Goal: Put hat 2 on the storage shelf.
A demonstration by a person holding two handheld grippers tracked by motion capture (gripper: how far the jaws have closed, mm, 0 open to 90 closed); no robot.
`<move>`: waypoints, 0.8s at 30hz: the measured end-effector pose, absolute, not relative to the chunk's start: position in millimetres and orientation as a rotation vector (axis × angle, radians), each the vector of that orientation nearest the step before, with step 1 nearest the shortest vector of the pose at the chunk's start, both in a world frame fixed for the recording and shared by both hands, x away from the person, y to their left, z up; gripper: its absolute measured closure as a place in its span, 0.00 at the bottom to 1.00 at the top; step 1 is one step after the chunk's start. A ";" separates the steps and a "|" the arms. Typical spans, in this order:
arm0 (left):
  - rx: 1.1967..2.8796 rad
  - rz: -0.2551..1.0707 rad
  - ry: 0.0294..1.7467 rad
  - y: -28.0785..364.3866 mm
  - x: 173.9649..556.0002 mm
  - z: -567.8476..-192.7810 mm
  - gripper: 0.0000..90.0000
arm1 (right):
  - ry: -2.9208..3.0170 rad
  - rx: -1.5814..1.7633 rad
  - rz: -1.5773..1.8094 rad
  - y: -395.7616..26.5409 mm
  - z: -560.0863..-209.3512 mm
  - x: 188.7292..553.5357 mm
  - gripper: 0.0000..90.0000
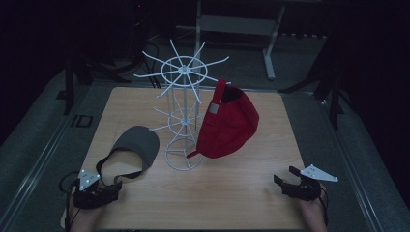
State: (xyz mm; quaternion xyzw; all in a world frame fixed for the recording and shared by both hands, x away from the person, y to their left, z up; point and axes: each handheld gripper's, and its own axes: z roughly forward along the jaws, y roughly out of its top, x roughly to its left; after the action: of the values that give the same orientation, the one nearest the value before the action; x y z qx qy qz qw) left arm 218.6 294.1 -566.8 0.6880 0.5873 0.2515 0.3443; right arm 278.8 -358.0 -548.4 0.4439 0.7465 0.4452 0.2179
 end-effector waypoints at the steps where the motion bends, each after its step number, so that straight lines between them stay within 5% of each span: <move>1: 1.787 0.655 1.533 293.8 219.7 -567.5 0.16 | 2.062 1.230 1.227 -357.3 -549.3 278.8 0.21; 7: 1.803 0.683 1.577 292.8 223.7 -568.4 0.26 | 2.021 1.253 1.219 -360.6 -553.5 277.6 0.21; 22: 1.771 0.730 1.657 301.4 224.8 -567.7 0.91 | 2.008 1.295 1.211 -365.8 -556.1 277.5 0.21; 24: 1.798 0.737 1.633 299.7 224.7 -566.8 0.93 | 2.008 1.297 1.214 -366.2 -556.1 277.6 0.21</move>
State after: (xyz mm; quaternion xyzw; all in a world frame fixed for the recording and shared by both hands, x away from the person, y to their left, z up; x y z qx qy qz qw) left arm 224.7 299.7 -566.8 0.6763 0.6144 0.2772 0.2970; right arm 277.6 -366.2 -556.1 0.4709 0.7293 0.4409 0.2282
